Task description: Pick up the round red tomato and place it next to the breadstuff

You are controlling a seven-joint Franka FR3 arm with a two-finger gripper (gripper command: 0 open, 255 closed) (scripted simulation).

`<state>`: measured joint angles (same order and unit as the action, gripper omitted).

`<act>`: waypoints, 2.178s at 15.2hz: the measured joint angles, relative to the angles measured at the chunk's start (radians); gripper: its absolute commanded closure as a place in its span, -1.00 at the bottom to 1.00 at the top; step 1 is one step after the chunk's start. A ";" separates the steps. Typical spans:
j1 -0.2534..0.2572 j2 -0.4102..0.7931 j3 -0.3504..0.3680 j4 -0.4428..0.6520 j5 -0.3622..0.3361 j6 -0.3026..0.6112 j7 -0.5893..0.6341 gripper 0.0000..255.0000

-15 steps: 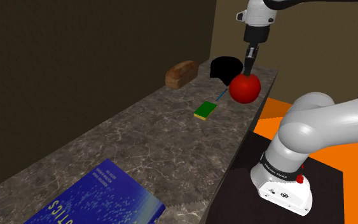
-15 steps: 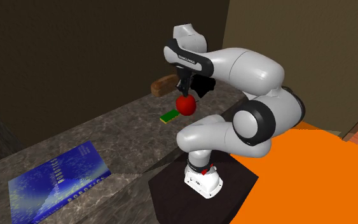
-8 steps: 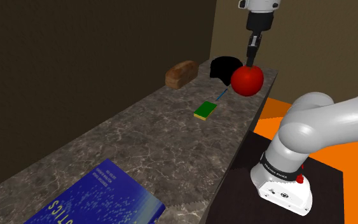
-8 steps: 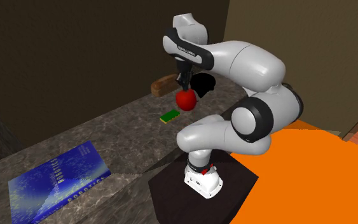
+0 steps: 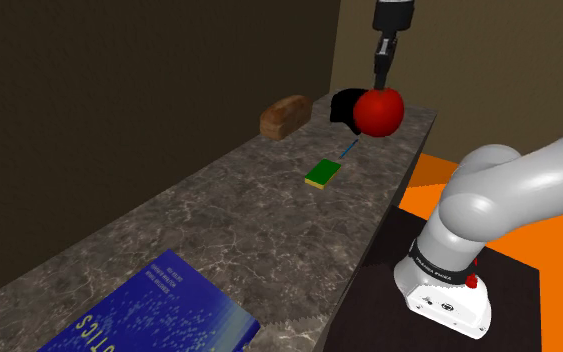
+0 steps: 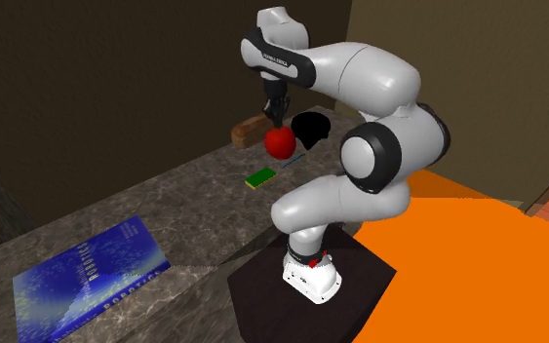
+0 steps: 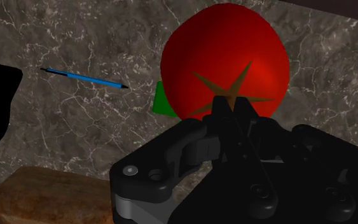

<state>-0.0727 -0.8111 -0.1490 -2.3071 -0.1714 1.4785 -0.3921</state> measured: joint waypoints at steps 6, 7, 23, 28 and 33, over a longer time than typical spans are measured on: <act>0.025 0.241 -0.016 0.148 0.019 0.093 0.004 1.00; 0.028 0.274 -0.020 0.181 0.022 0.093 0.001 1.00; 0.048 0.911 -0.046 0.817 0.127 0.088 -0.031 1.00; 0.049 0.916 -0.046 0.764 0.128 0.146 -0.026 1.00; 0.049 0.908 -0.046 0.684 0.126 0.217 -0.024 1.00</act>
<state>-0.0242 0.0966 -0.1949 -1.6229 -0.0457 1.6959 -0.4161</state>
